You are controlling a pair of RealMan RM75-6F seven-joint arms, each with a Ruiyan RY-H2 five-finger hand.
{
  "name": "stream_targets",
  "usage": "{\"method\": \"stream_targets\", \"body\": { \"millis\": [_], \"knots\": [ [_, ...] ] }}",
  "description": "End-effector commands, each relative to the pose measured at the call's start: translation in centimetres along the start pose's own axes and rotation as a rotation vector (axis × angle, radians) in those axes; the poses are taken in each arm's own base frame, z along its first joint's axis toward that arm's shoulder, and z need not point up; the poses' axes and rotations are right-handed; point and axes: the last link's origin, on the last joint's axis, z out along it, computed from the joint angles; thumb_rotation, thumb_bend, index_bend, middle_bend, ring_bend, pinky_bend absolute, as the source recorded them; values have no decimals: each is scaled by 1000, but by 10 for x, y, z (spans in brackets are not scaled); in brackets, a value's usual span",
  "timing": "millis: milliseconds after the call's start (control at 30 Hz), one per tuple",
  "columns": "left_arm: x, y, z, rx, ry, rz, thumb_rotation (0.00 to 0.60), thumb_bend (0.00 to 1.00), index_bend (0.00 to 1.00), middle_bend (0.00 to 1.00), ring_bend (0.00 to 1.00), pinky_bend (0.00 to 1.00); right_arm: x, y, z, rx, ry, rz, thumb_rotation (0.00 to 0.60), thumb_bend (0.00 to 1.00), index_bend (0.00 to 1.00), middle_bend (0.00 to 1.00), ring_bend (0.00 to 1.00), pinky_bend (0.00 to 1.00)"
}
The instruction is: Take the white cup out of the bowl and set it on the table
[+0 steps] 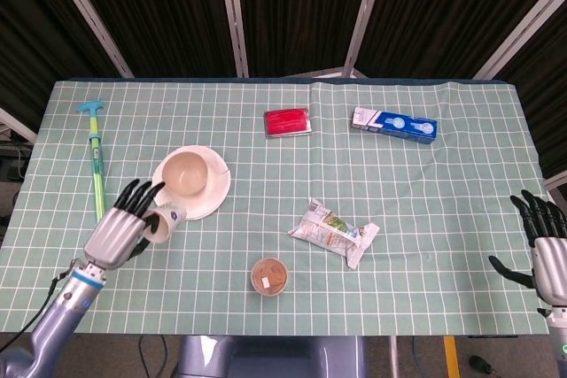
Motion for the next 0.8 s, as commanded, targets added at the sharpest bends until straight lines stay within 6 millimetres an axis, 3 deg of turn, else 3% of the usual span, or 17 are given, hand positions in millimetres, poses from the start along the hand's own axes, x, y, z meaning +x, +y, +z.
{"method": "stream_targets", "body": {
  "millis": [33, 400, 800],
  "knots": [
    [-13, 3, -36, -25, -69, -15, 600, 526, 606, 0, 0, 0, -1, -3, -1, 6, -4, -3, 600, 92, 56, 0, 0, 0],
    [-34, 8, -27, -11, -196, -4, 600, 526, 604, 0, 0, 0, 0, -2, -1, 4, 0, 0, 600, 92, 55, 0, 0, 0],
    [-28, 8, -16, 16, -332, -38, 600, 525, 570, 0, 0, 0, 1, -1, -2, -3, 2, 1, 600, 92, 56, 0, 0, 0]
  ]
}}
